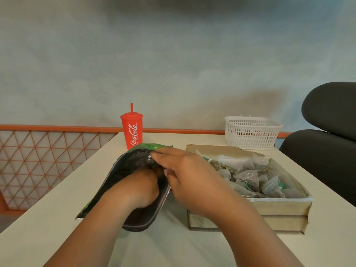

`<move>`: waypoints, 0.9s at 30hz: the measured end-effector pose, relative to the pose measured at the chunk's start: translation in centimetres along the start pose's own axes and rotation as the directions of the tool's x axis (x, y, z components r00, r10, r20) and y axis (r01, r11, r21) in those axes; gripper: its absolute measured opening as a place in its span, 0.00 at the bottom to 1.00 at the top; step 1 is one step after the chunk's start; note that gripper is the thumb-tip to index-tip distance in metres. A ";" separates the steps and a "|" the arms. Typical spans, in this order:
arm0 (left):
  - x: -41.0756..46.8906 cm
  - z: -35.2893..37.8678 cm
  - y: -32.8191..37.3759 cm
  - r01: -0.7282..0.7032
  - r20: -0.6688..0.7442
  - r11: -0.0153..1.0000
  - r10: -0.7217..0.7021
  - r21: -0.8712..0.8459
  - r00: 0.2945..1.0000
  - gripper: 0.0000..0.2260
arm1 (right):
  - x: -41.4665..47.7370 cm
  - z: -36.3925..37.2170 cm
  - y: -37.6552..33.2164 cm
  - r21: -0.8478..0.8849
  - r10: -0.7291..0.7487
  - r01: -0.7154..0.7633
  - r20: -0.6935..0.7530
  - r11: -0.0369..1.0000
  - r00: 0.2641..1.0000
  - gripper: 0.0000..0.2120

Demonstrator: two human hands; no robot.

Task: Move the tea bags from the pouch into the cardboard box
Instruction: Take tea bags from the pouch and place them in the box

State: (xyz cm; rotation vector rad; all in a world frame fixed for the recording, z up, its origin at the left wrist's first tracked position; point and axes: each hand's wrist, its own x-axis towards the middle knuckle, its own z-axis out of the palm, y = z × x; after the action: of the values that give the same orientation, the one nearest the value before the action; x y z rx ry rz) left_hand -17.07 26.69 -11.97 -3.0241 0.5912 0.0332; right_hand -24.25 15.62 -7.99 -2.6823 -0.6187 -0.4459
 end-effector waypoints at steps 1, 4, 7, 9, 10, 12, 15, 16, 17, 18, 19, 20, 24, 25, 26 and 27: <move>0.3 0.4 -0.3 0.006 0.019 1.000 -0.006 0.004 1.000 0.17 | 0.0 0.1 -0.2 -0.008 -0.008 0.009 0.007 1.000 1.000 0.24; 1.0 1.4 -1.2 0.028 0.058 0.999 -0.027 -0.027 0.998 0.16 | 0.0 0.2 -0.4 -0.034 -0.017 0.018 0.032 0.999 0.999 0.24; 1.7 2.0 -1.6 0.049 0.084 0.998 -0.053 0.048 0.995 0.18 | 0.0 0.3 -0.3 -0.047 -0.007 0.009 0.043 0.999 0.999 0.25; 2.0 2.4 -1.6 0.049 0.085 0.996 -0.055 0.069 0.995 0.18 | 0.1 0.4 -0.1 -0.052 0.006 -0.004 0.037 0.999 0.999 0.25; 2.2 2.7 -1.7 0.045 0.094 0.996 -0.052 0.077 0.994 0.19 | 0.1 0.4 0.0 -0.048 0.013 -0.012 0.029 0.999 0.999 0.25; 2.6 3.4 -1.9 0.048 0.127 0.994 -0.061 0.101 0.990 0.19 | 0.1 0.6 0.2 -0.037 0.020 -0.019 0.011 0.999 1.000 0.25; 2.5 3.6 -1.9 0.068 0.120 0.993 -0.080 0.101 0.990 0.18 | 0.1 0.6 0.5 -0.009 0.021 -0.021 -0.017 1.000 1.000 0.24; 2.5 3.5 -1.9 0.063 0.102 0.996 -0.069 0.065 0.992 0.17 | 0.1 0.6 0.6 -0.001 0.026 -0.026 -0.023 1.000 0.999 0.24; 2.5 3.4 -2.0 0.056 0.085 0.998 -0.057 0.023 0.995 0.17 | 0.1 0.5 0.7 0.006 0.034 -0.034 -0.026 0.999 0.999 0.24; 2.4 3.2 -2.1 0.051 0.069 0.999 -0.051 -0.007 0.996 0.16 | 0.1 0.5 0.8 0.014 0.041 -0.041 -0.028 0.999 0.999 0.24; 2.2 2.9 -2.1 0.049 0.056 0.998 -0.047 -0.027 0.997 0.16 | 0.1 0.4 0.9 0.023 0.047 -0.046 -0.033 0.999 0.998 0.24; 2.1 2.7 -2.1 0.047 0.040 0.998 -0.045 -0.044 0.998 0.17 | 0.0 0.3 0.9 0.032 0.052 -0.051 -0.040 0.998 0.998 0.23; 1.7 1.7 -1.7 0.061 -0.016 0.988 -0.063 -0.142 0.998 0.16 | -0.1 0.1 1.3 0.054 0.080 -0.076 -0.060 0.996 0.995 0.23; 1.4 1.2 -1.7 0.067 -0.013 0.989 -0.069 -0.130 0.998 0.17 | -0.1 0.1 1.4 0.058 0.086 -0.082 -0.068 0.995 0.994 0.23; 1.3 0.8 -1.6 0.075 -0.004 0.990 -0.076 -0.117 0.997 0.18 | -0.1 0.1 1.6 0.063 0.092 -0.087 -0.079 0.994 0.993 0.23; 1.1 0.4 -1.6 0.083 0.008 0.990 -0.082 -0.110 0.997 0.18 | 0.0 0.1 1.7 0.069 0.097 -0.091 -0.088 0.993 0.991 0.23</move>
State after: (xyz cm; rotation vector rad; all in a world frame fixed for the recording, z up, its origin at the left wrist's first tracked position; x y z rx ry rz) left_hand -15.45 27.74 -12.36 -3.1514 0.4786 0.0702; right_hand -23.48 14.22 -8.55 -2.6002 -0.4701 -0.5098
